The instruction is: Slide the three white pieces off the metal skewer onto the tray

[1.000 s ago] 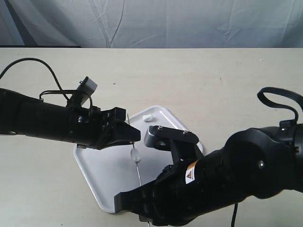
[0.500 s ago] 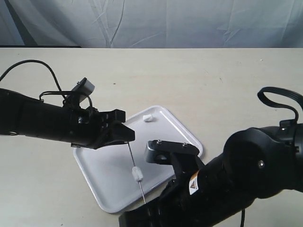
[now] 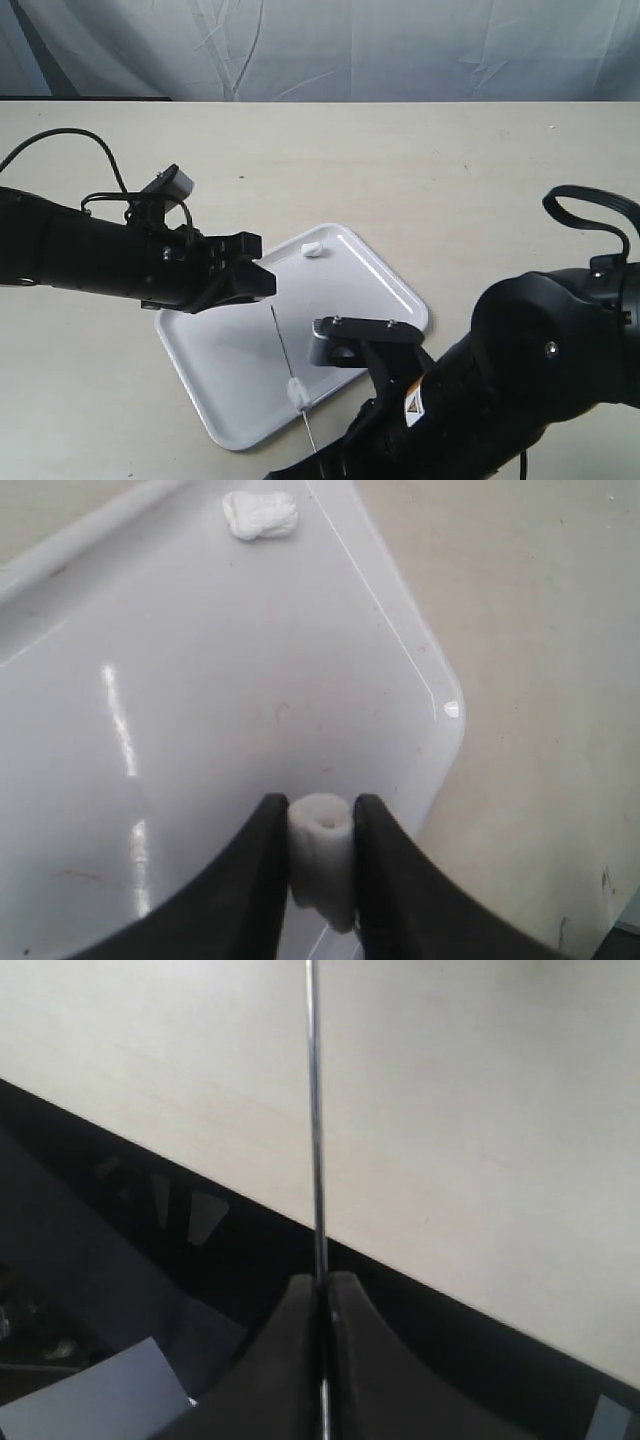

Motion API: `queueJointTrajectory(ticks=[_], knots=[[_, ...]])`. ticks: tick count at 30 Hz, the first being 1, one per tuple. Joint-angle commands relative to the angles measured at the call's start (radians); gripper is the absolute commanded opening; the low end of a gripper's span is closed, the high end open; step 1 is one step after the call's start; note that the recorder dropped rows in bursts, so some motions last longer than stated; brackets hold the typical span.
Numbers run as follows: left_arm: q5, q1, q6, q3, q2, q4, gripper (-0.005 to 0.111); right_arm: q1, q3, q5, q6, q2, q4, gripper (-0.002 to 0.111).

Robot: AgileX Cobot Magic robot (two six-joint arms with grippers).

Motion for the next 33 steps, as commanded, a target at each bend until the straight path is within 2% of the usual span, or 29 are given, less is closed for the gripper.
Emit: queueJointTrajectory(ticks=[1,8,18,25,33], knots=[[0.04,-0.003,0.006,0.002,0.005,-0.013,0.033,0.0,-0.001,-0.063,0.007,0.002,-0.038,-0.001],[0.108,-0.003,0.006,0.002,0.005,-0.013,0.036,0.0,-0.001,-0.205,0.035,0.002,-0.063,-0.001],[0.277,-0.003,0.006,0.002,0.005,-0.005,0.036,0.0,-0.001,-0.329,0.044,0.017,-0.076,-0.001],[0.294,-0.003,0.004,0.002,0.005,0.045,0.036,0.0,-0.001,-0.4,0.046,0.093,-0.074,-0.001],[0.245,-0.003,0.004,0.002,0.005,0.057,0.036,0.0,-0.003,-0.43,0.048,0.093,-0.074,-0.001]])
